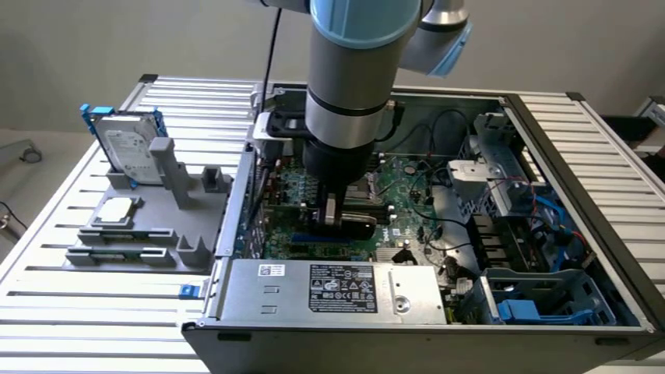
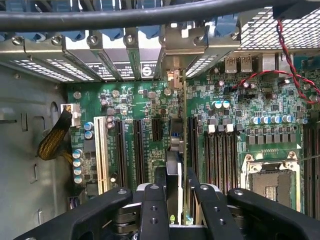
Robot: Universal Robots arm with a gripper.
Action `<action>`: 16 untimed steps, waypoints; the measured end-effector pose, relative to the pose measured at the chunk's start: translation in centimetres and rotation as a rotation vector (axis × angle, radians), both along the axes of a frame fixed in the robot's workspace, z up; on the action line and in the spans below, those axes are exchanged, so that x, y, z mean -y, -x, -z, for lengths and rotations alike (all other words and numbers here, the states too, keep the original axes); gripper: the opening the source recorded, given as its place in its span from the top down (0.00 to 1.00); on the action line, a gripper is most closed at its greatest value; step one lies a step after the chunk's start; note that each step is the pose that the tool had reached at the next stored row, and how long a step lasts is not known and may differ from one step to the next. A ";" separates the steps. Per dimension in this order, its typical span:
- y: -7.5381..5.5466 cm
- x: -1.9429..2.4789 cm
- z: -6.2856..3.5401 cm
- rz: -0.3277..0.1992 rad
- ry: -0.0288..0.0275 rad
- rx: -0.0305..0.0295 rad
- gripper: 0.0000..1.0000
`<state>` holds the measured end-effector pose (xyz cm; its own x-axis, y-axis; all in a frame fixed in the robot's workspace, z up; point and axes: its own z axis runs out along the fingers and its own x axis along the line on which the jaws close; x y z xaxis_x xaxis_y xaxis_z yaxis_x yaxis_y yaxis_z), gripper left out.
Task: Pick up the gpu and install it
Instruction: 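Insert the gpu into the slot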
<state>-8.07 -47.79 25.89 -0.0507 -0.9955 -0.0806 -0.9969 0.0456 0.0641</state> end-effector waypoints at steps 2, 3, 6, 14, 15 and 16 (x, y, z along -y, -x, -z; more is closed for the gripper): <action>0.0 0.00 0.00 -0.006 0.0011 0.0001 0.74; 0.0 0.00 0.00 -0.009 0.0017 0.0001 0.74; -0.1 0.00 -0.05 -0.015 0.0023 0.0000 0.74; -0.5 -0.02 -0.62 -0.016 0.0020 0.0000 0.74; -0.5 -0.03 -0.65 -0.016 0.0019 0.0001 0.74; -0.5 -0.04 -0.69 -0.016 0.0021 0.0001 0.74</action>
